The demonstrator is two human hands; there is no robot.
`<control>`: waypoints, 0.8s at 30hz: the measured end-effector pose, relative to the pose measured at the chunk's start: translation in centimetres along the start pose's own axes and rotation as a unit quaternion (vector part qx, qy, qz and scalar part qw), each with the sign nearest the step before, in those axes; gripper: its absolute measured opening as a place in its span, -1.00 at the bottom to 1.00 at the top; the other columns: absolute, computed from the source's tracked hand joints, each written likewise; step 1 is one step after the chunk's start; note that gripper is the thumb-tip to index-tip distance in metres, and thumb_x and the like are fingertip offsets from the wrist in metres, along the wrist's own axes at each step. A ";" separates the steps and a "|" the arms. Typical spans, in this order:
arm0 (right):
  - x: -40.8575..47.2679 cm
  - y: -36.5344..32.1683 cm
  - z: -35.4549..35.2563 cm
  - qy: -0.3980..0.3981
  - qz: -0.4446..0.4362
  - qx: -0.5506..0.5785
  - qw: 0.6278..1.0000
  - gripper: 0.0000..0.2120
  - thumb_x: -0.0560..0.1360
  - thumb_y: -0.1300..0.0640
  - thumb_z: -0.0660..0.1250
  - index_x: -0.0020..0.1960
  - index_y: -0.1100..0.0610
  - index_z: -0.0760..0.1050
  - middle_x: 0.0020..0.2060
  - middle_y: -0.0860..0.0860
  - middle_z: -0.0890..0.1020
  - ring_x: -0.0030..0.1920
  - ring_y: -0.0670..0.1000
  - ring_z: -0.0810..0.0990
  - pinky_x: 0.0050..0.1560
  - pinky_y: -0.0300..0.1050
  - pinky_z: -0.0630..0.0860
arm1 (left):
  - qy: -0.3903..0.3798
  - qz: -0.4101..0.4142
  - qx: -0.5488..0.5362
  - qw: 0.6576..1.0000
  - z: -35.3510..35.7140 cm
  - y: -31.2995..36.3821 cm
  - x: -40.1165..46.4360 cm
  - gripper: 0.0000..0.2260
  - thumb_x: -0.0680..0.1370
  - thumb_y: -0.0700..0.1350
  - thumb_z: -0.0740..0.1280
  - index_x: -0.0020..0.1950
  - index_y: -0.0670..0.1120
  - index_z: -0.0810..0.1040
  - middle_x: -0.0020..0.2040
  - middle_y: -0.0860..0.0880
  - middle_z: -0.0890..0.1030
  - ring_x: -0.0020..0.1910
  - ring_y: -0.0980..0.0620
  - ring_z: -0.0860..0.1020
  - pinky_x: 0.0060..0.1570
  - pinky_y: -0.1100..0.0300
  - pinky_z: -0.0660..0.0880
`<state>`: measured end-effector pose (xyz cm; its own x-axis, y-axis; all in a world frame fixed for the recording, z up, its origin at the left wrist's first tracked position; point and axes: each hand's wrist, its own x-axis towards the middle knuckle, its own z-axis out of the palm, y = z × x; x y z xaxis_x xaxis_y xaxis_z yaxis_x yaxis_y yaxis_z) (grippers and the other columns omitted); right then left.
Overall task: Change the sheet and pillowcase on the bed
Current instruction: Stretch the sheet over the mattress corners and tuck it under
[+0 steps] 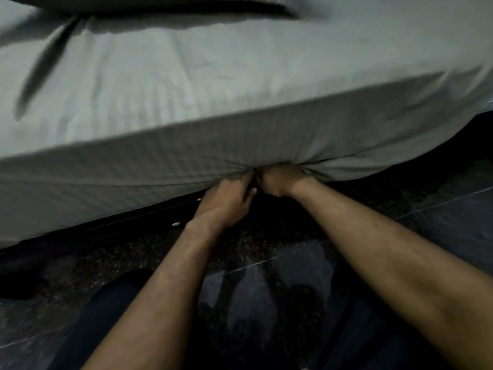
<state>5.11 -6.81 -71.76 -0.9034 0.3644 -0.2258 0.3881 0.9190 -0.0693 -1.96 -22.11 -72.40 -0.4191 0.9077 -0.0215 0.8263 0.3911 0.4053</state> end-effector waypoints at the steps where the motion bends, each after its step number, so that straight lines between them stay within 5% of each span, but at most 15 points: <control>1: -0.4 0.1 -0.3 -0.004 0.006 -0.021 1.000 -0.62 0.64 -0.07 0.14 0.32 0.06 0.54 0.37 0.16 0.53 0.33 0.20 0.52 0.30 0.02 0.44 | 0.008 0.008 0.008 1.000 0.6 0.7 0.8 -0.63 0.64 -0.05 0.22 0.44 -0.06 0.40 0.37 -0.17 0.50 0.29 -0.25 0.52 0.20 -0.11 0.50; 5: -3.8 3.3 -0.1 0.027 -0.013 0.001 1.000 -0.68 0.61 -0.06 0.23 0.27 0.06 0.54 0.23 0.13 0.62 0.20 0.19 0.59 0.14 0.00 0.53 | 0.057 0.013 0.043 0.997 1.5 1.3 2.9 -0.75 0.66 -0.07 0.17 0.27 -0.11 0.49 0.26 -0.18 0.56 0.20 -0.24 0.56 0.07 -0.07 0.51; 9: -6.9 10.8 0.7 0.140 0.052 0.077 0.986 -0.59 0.61 -0.05 0.17 0.29 0.16 0.55 0.19 0.20 0.60 0.20 0.22 0.57 0.20 -0.02 0.48 | 0.026 0.173 0.074 0.982 3.7 4.0 4.3 -0.57 0.64 -0.06 0.24 0.49 -0.14 0.40 0.51 -0.15 0.40 0.46 -0.16 0.40 0.42 0.05 0.34; 13: -8.2 13.4 3.9 0.139 0.063 0.043 0.987 -0.55 0.63 0.00 0.13 0.44 0.18 0.42 0.36 0.17 0.50 0.36 0.18 0.45 0.40 0.00 0.39 | 0.022 0.153 0.048 0.987 5.8 6.4 6.6 -0.52 0.66 -0.02 0.20 0.55 -0.14 0.30 0.52 -0.17 0.37 0.48 -0.15 0.36 0.47 0.07 0.25; 17: -6.9 14.7 5.2 0.215 0.173 0.036 0.961 -0.51 0.64 -0.02 0.01 0.46 0.17 0.39 0.39 0.16 0.46 0.37 0.19 0.45 0.38 0.07 0.41 | 0.044 0.161 0.065 0.984 6.4 7.7 9.5 -0.53 0.62 0.01 0.12 0.50 -0.12 0.41 0.43 -0.13 0.50 0.36 -0.15 0.50 0.33 0.02 0.42; 24: -2.5 20.4 2.6 0.207 0.282 0.073 0.934 -0.49 0.60 0.05 -0.07 0.19 0.28 0.57 0.20 0.27 0.59 0.24 0.26 0.53 0.26 0.04 0.39 | 0.010 0.110 0.076 0.991 9.3 12.2 15.6 -0.41 0.61 0.15 -0.12 0.55 -0.03 0.33 0.49 -0.13 0.44 0.42 -0.15 0.44 0.39 0.00 0.38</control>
<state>15.81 10.66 -75.17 -0.5288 0.8394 0.1258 0.8173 0.5436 -0.1914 5.08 -1.74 -76.25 -0.2283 0.9711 0.0700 0.9449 0.2037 0.2563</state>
